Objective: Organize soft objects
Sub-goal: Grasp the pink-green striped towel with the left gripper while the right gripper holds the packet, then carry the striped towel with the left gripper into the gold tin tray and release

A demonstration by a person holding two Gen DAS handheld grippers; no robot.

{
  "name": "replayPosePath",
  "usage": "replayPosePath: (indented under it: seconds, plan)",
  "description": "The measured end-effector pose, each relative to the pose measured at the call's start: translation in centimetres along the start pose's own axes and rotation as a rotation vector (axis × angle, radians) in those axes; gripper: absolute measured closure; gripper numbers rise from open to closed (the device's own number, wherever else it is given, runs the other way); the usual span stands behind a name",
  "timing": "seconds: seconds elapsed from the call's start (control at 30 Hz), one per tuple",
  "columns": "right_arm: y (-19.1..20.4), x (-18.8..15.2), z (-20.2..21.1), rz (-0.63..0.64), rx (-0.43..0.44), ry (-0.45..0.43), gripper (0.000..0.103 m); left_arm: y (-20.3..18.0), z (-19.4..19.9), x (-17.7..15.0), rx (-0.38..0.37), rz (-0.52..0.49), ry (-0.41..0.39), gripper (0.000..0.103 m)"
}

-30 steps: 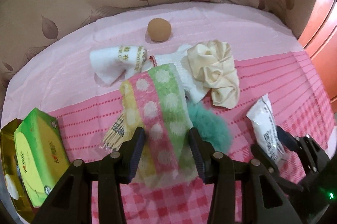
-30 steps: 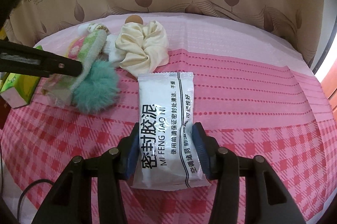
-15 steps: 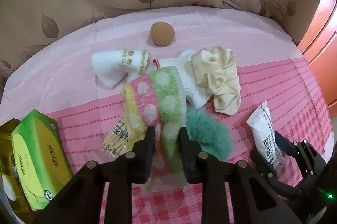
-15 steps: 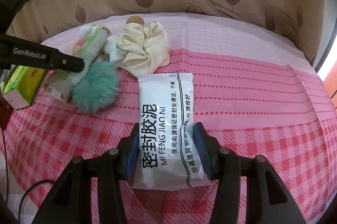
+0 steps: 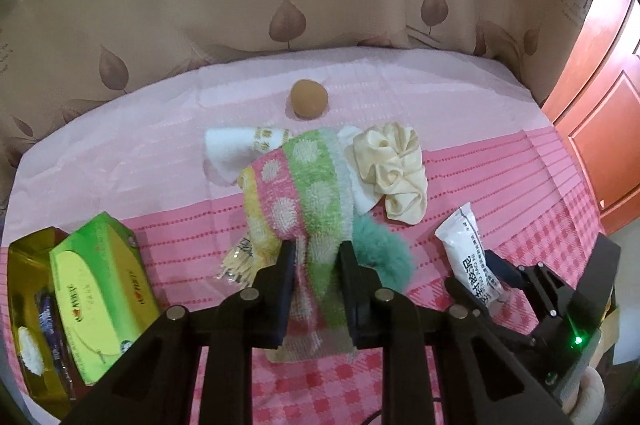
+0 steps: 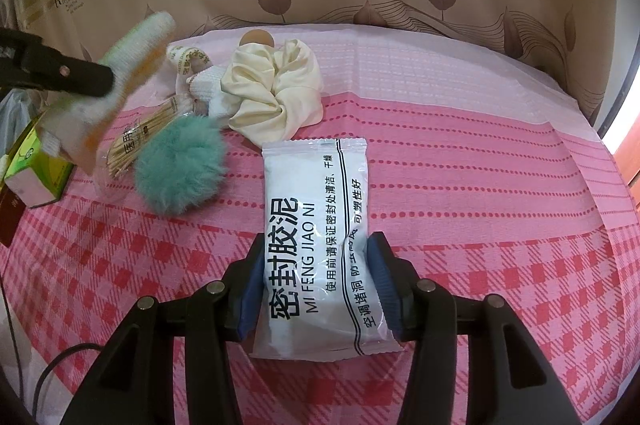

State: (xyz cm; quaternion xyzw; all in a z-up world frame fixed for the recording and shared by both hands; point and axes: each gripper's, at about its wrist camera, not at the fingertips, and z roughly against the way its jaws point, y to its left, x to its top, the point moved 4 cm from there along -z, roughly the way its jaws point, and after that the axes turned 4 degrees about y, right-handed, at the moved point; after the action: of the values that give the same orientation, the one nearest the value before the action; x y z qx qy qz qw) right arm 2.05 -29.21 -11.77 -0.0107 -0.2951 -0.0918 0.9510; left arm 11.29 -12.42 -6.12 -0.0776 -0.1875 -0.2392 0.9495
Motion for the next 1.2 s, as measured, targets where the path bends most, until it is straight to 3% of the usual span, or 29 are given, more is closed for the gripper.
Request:
replayPosePath:
  seconds: [0.37, 0.67, 0.93, 1.2]
  plan:
    - [0.0, 0.0, 0.0, 0.000, -0.001, 0.000, 0.055, 2.5, 4.4, -0.4, 0.046, 0.024, -0.052, 0.081]
    - [0.1, 0.0, -0.1, 0.001, -0.002, 0.001, 0.055, 7.2, 7.5, -1.5, 0.120, 0.080, -0.075, 0.081]
    - [0.1, -0.1, -0.2, 0.002, -0.003, 0.001, 0.055, 14.7, 10.6, -2.9, 0.258, 0.156, -0.095, 0.081]
    - [0.2, -0.1, -0.2, 0.005, -0.008, 0.002, 0.055, 22.8, 11.5, -5.0, 0.377, 0.238, -0.063, 0.081]
